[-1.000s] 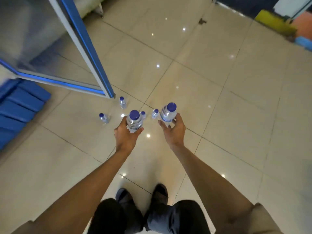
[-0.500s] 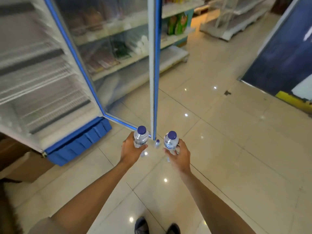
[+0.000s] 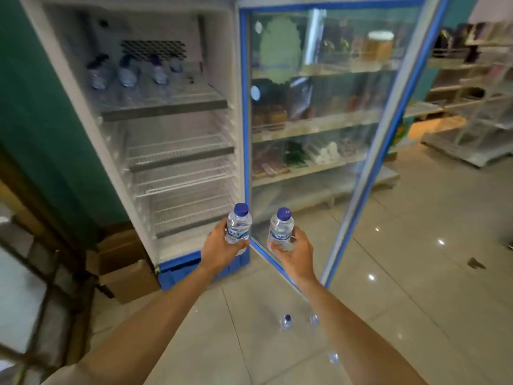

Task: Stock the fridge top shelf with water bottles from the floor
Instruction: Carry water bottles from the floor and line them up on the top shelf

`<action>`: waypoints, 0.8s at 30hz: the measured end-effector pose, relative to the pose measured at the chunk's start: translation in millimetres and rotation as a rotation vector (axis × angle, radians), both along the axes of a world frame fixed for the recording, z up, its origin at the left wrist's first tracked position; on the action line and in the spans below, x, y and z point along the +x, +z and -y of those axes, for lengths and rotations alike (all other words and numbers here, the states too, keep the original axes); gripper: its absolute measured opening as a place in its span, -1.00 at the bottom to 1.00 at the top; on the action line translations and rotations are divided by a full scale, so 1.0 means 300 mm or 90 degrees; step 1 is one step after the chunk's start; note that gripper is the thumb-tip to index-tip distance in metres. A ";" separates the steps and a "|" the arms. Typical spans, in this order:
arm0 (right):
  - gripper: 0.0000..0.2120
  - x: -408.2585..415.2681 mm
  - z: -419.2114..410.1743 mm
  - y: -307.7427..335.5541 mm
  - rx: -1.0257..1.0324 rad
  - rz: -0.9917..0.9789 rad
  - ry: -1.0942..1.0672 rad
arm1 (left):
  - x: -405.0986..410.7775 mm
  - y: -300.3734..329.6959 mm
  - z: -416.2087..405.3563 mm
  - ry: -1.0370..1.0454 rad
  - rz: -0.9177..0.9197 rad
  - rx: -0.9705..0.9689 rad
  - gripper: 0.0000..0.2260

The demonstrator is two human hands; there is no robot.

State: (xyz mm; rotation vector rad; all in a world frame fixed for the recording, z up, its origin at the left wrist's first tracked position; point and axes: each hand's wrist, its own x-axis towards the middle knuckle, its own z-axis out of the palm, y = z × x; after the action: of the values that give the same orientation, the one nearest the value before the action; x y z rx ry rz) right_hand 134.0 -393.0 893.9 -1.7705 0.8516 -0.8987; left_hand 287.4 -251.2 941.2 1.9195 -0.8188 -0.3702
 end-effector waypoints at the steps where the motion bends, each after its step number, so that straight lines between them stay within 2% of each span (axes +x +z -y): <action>1: -0.58 0.057 0.016 0.027 -0.013 0.008 0.017 | 0.037 0.022 0.003 0.012 0.012 -0.004 -0.52; 13: -0.55 0.714 0.385 0.328 -0.045 0.098 0.166 | 0.573 0.315 0.235 0.161 0.083 -0.073 -0.49; 24: -0.51 1.191 0.725 0.612 -0.118 0.126 0.229 | 0.971 0.552 0.467 0.256 0.129 -0.088 -0.49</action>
State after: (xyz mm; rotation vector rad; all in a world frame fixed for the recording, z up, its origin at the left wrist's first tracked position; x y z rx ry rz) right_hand 491.3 -610.5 1077.6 -1.8774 0.3152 -0.9142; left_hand 578.8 -391.2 1106.7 1.9541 -0.5503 0.1231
